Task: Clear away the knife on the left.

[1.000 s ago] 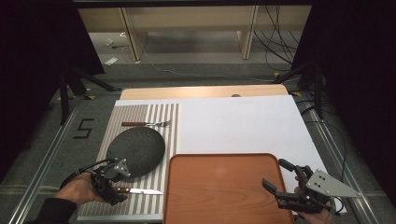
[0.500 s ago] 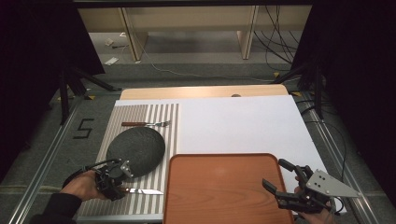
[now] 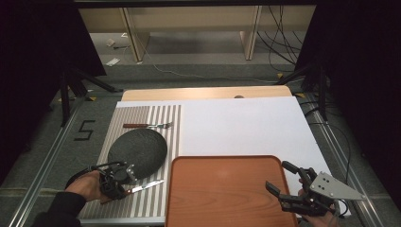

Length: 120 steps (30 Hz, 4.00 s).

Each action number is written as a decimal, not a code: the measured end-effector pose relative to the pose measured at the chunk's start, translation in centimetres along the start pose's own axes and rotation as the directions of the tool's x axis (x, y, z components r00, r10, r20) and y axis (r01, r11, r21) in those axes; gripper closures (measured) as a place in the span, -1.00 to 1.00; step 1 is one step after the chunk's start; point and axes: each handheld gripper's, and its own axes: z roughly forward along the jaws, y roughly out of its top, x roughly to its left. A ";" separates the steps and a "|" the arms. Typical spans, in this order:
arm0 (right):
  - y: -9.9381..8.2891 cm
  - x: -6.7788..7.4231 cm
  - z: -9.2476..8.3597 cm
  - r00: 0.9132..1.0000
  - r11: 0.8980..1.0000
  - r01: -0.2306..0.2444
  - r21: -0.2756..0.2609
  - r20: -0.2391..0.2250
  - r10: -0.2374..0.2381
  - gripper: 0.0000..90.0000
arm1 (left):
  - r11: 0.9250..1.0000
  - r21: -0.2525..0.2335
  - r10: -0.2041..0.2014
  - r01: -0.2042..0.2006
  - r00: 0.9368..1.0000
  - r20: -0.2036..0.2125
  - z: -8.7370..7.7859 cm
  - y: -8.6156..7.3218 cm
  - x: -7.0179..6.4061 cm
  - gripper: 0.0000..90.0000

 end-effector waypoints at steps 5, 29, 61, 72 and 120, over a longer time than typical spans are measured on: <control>0.0 0.0 0.0 1.000 1.000 0.000 0.000 0.001 0.000 -0.59 | 1.000 0.000 0.026 -0.026 1.000 -0.001 0.0 0.0 0.0 0.70; 0.0 0.0 0.0 1.000 1.000 -0.001 0.000 0.001 0.001 -0.59 | 0.936 -0.318 -0.108 0.148 0.984 0.140 -3.9 1.3 -1.8 0.70; 0.0 0.0 0.0 1.000 1.000 0.002 -0.002 -0.001 -0.002 -0.59 | 0.822 -0.440 -0.212 0.361 0.912 0.352 -3.4 8.8 -5.4 0.70; 0.0 0.0 0.0 1.000 1.000 0.005 -0.003 -0.002 -0.005 -0.59 | 0.811 -0.447 -0.194 0.377 0.895 0.402 -2.4 11.0 -6.1 0.70; 0.0 0.0 0.0 1.000 1.000 0.005 -0.001 -0.007 -0.005 -0.59 | 0.867 -0.474 -0.048 0.153 0.973 0.228 -0.8 17.3 -10.6 0.12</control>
